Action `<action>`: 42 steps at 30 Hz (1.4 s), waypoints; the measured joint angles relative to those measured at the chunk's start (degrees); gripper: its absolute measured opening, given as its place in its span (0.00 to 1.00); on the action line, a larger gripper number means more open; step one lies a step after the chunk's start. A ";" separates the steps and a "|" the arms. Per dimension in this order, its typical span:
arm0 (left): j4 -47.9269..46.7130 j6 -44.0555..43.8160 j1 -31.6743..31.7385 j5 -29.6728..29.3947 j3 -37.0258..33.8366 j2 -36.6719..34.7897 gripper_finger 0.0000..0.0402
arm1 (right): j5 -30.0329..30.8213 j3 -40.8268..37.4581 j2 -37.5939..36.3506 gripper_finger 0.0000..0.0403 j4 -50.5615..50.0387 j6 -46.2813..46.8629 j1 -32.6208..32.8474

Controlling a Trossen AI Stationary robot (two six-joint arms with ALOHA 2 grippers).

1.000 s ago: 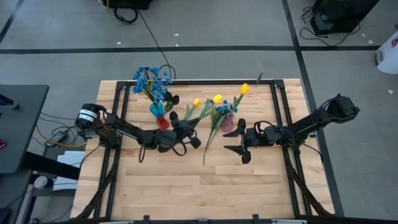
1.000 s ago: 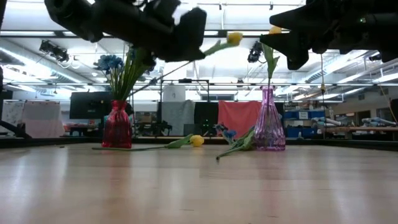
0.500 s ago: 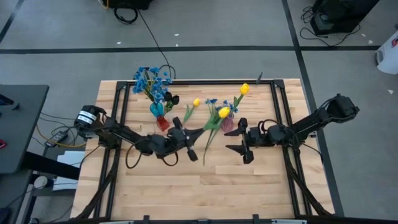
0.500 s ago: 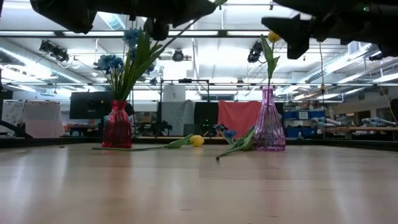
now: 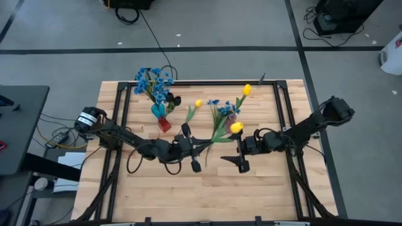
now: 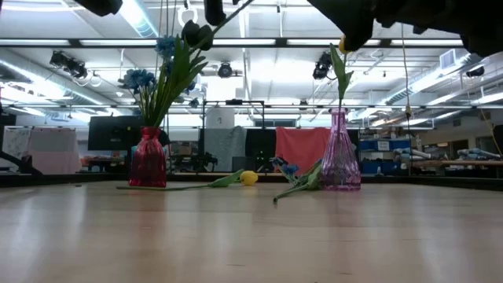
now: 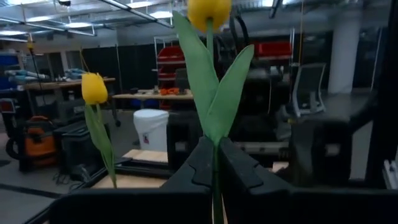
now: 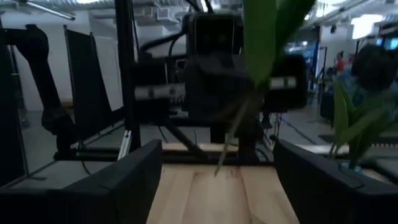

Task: Sort flowers into vase by color
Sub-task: Put the yellow flower into the pink vase

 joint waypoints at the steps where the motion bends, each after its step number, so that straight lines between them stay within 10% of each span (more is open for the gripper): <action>1: -0.65 0.02 -0.02 0.05 -0.02 0.02 0.04 | 0.02 0.51 0.56 0.78 0.65 -0.64 0.00; 17: 18.47 12.75 -0.90 1.09 -0.01 10.40 0.04 | 0.12 1.30 5.06 0.70 8.47 -3.30 -1.29; 42: 10.34 3.58 2.67 10.68 0.02 10.56 0.04 | -1.26 1.30 5.06 0.44 11.60 -6.65 -0.48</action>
